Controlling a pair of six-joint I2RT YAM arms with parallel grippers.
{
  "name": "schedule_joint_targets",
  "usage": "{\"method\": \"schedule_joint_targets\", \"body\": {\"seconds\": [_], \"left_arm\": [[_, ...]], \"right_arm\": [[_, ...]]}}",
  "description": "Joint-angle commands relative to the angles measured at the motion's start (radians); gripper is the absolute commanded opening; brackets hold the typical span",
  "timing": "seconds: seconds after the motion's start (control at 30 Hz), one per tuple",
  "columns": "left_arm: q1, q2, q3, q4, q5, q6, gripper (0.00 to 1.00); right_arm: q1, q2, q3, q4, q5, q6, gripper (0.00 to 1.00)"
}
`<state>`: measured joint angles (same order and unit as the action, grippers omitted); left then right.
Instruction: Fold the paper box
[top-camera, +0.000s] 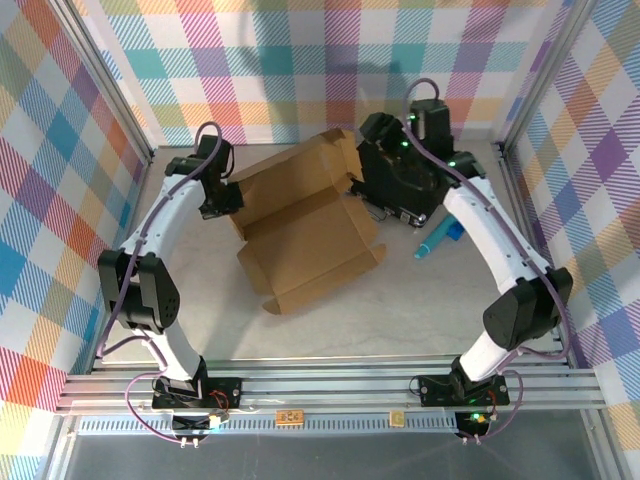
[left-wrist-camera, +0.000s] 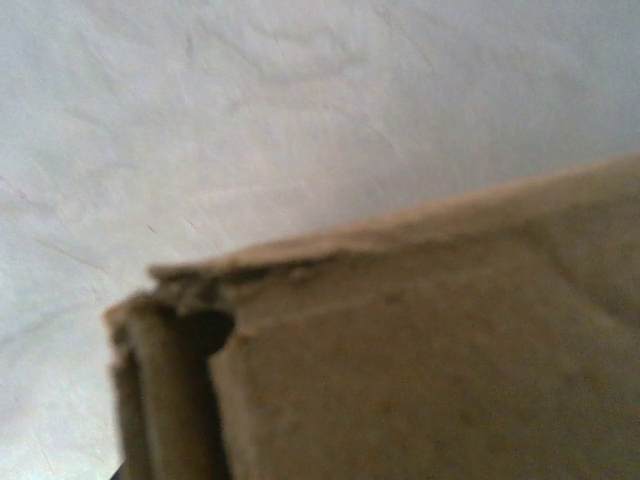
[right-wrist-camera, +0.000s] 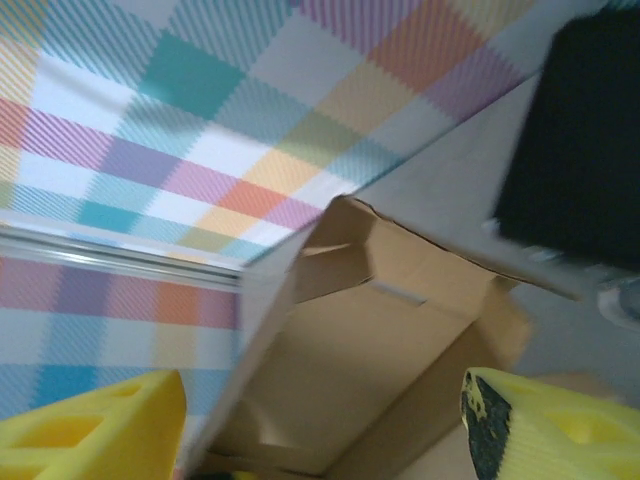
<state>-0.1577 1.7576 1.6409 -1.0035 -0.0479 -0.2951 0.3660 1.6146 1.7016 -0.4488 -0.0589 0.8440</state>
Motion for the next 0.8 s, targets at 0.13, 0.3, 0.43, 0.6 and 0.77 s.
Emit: {"method": "schedule_joint_targets", "body": {"seconds": [0.13,0.3,0.43,0.6,0.77], "left_arm": [[0.021,0.059,0.096,-0.214,0.227,0.011,0.0],[0.022,0.073,0.131,-0.216,0.278,0.004,0.0],[0.022,0.089,0.138,-0.206,0.322,-0.004,0.0],[0.023,0.104,0.157,-0.228,0.339,0.012,0.0],[0.023,0.106,0.155,-0.228,0.365,0.016,0.0]], "right_arm": [[-0.065,-0.023,0.011,-0.202,-0.077,-0.395,0.71],[-0.129,0.063,0.145,-0.232,-0.227,-0.298,0.49],[-0.084,0.145,0.248,-0.245,-0.231,-0.217,0.4],[-0.032,0.308,0.491,-0.325,-0.164,-0.254,0.47],[-0.002,0.481,0.72,-0.434,-0.15,-0.269,0.52]]}}
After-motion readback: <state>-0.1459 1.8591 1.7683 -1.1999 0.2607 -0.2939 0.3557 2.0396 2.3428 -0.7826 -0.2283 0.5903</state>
